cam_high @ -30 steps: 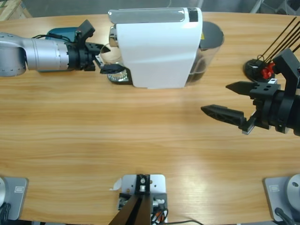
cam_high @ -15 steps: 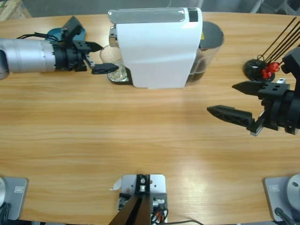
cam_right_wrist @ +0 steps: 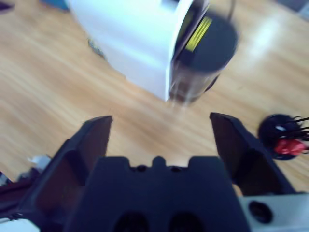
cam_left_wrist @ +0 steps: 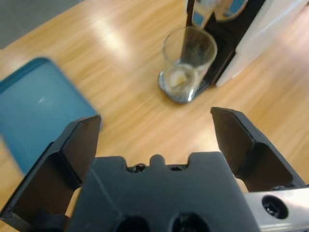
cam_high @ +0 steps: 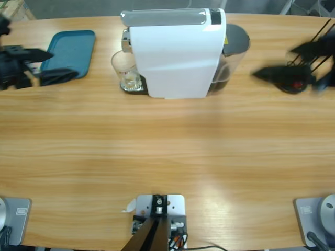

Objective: Pour coffee

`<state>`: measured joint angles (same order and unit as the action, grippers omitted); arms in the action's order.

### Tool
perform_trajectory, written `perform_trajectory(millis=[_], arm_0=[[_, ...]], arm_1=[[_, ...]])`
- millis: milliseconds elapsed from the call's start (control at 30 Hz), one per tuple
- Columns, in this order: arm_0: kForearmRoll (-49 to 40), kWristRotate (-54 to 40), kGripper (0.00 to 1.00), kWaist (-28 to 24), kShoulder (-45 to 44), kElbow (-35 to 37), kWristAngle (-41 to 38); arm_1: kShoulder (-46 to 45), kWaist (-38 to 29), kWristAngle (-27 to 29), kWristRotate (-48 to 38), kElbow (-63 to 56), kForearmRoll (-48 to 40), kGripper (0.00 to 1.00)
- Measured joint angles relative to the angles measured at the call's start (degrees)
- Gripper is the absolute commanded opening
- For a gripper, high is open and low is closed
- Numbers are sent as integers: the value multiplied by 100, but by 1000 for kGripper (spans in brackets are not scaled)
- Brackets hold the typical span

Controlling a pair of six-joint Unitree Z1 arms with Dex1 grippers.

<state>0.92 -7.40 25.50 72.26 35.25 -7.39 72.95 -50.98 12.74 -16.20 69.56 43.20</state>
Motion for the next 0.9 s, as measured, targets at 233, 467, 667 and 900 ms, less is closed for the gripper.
perform_trajectory(millis=[233,467,667,900], arm_0=[[-1221,324,991,26,-1043,27,186],[-1356,335,991,32,-1108,-62,144],[-1390,335,991,33,-1108,-76,144],[-1390,335,991,34,-1093,-77,144]], arm_1=[[1529,1516,-877,45,2657,1829,579],[2709,1791,-1468,524,4166,2379,112],[3134,2106,-2102,802,4814,2528,0],[3460,2124,-2147,837,5054,2759,0]])
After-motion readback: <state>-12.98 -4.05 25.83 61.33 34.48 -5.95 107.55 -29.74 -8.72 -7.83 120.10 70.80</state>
